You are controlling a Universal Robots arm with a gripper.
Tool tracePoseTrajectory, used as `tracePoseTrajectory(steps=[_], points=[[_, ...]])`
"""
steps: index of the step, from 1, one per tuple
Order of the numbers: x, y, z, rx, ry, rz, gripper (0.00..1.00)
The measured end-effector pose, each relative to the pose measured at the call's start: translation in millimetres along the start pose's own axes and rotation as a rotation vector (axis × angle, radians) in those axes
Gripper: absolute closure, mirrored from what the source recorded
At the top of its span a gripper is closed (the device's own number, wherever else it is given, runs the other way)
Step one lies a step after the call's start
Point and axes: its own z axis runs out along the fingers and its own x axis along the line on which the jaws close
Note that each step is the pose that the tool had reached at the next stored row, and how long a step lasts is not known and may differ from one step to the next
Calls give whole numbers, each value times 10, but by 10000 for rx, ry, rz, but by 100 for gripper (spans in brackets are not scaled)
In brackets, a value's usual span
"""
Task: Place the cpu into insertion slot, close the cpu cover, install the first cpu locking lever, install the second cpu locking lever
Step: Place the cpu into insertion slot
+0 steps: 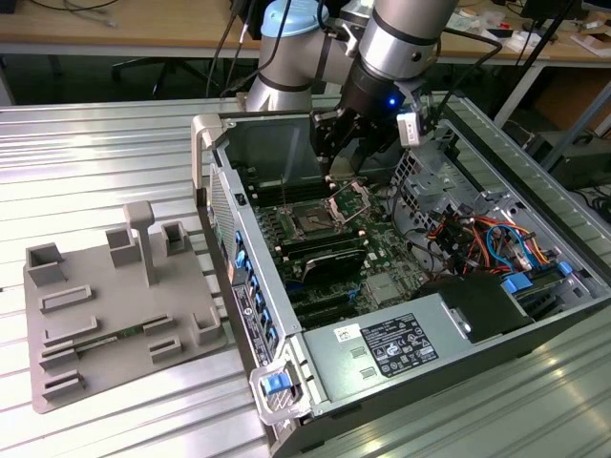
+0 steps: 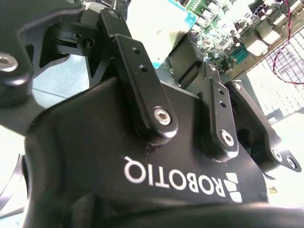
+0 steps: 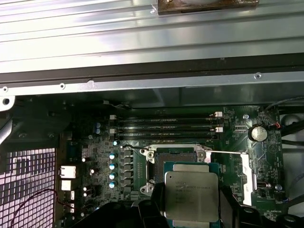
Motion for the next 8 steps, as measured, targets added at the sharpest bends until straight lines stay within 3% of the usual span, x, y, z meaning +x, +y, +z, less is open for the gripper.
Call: tracePoseTrajectory(steps=[8], points=[[0,-1,14,0,0,0,45]])
